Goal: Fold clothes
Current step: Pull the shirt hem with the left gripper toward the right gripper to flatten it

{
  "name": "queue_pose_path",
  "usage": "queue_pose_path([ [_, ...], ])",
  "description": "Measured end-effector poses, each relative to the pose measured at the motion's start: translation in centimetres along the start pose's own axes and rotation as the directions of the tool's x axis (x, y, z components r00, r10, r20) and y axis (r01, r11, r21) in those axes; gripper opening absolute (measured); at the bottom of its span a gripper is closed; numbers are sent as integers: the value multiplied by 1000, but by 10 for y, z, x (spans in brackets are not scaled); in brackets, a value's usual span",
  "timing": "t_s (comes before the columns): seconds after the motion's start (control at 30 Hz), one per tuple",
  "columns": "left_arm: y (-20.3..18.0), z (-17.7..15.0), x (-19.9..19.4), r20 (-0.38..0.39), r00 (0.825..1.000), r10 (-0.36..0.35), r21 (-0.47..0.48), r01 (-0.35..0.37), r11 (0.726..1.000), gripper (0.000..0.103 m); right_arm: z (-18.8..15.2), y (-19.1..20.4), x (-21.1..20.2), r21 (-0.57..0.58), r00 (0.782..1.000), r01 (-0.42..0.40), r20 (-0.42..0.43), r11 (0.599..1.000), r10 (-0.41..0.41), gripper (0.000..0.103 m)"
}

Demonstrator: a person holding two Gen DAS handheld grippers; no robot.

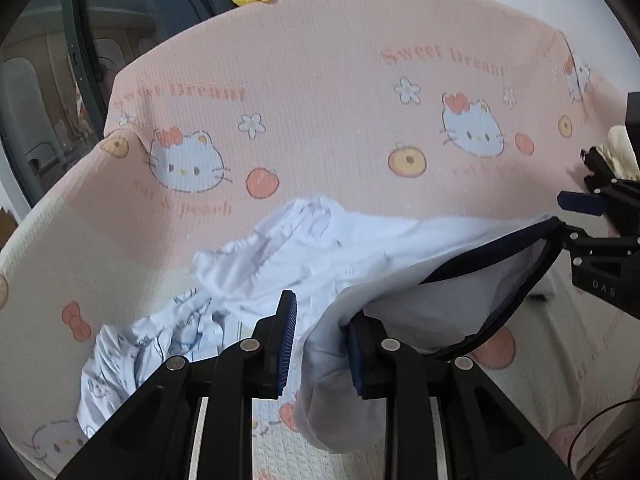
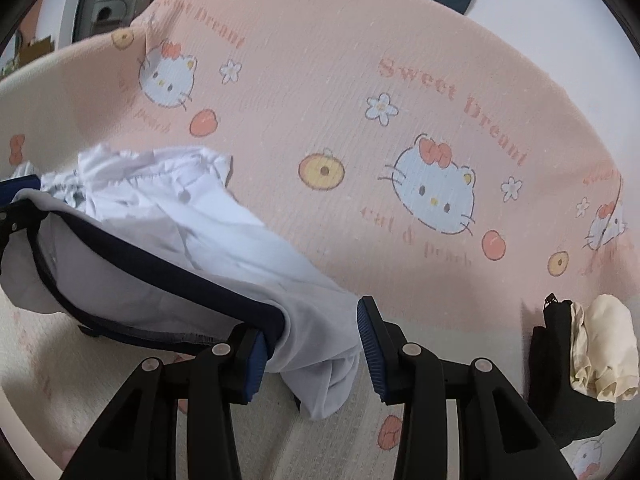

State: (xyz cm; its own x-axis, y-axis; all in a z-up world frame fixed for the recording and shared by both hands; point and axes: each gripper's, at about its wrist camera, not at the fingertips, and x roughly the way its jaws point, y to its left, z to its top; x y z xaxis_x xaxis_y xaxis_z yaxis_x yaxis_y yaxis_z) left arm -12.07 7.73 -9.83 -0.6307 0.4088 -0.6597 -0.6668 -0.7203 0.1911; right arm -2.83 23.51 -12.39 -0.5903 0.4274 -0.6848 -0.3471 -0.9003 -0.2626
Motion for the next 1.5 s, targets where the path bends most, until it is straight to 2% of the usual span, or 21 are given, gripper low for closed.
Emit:
queue_pose_path([
  [0.13, 2, -7, 12, -44, 998, -47, -49, 45, 998, 22, 7, -4, -3, 19, 1000, -20, -10, 1000, 20, 40],
  [0.23, 3, -13, 20, -75, 994, -84, -87, 77, 993, 22, 3, -10, 11, 83, 993, -69, -90, 994, 76, 40],
  [0.37, -3, -40, 43, -148, 972, -184, -134, 164, 977, 22, -22, -12, 43, 157, 958, -105, -250, 982, 143, 40],
  [0.43, -8, -52, 52, -181, 963, -199, -135, 176, 975, 22, -38, -9, 56, 158, 935, -107, -321, 982, 154, 40],
  [0.5, -9, -58, 56, -196, 960, -198, -140, 172, 975, 22, -50, -7, 62, 159, 923, -118, -347, 980, 168, 40],
  [0.7, -2, -60, 65, -196, 951, -239, -196, 201, 960, 22, -53, -2, 75, 135, 916, -121, -366, 983, 163, 40],
  [0.8, -2, -61, 64, -183, 952, -244, -200, 207, 958, 22, -54, -1, 76, 129, 919, -122, -360, 984, 161, 40],
  [0.97, -4, -52, 43, -157, 955, -251, -189, 220, 957, 23, -54, -2, 69, 118, 920, -130, -355, 985, 164, 41],
  [1.03, -5, -45, 29, -131, 957, -258, -180, 233, 956, 30, -52, -5, 64, 126, 923, -131, -347, 983, 167, 41],
  [1.07, -5, -42, 24, -121, 959, -255, -177, 232, 956, 45, -49, -8, 61, 131, 925, -133, -339, 982, 170, 41],
  [1.1, -4, -40, 22, -114, 961, -251, -179, 229, 957, 66, -47, -8, 58, 132, 928, -134, -331, 982, 171, 41],
  [1.13, -3, -38, 20, -107, 963, -247, -182, 225, 957, 72, -44, -7, 54, 125, 931, -138, -323, 983, 172, 41],
  [1.17, -2, -36, 18, -100, 965, -242, -184, 221, 958, 75, -42, -7, 50, 116, 933, -142, -316, 983, 172, 41],
  [1.3, 1, -29, 10, -72, 972, -225, -194, 207, 959, 75, -29, -1, 38, 76, 942, -164, -284, 983, 179, 41],
  [1.43, 1, -29, 13, -83, 969, -233, -218, 211, 953, 75, -22, 7, 23, 30, 950, -212, -230, 977, 213, 42],
  [1.5, -2, -30, 15, -94, 965, -245, -218, 221, 951, 75, -20, 10, 17, 8, 949, -240, -207, 971, 236, 51],
])
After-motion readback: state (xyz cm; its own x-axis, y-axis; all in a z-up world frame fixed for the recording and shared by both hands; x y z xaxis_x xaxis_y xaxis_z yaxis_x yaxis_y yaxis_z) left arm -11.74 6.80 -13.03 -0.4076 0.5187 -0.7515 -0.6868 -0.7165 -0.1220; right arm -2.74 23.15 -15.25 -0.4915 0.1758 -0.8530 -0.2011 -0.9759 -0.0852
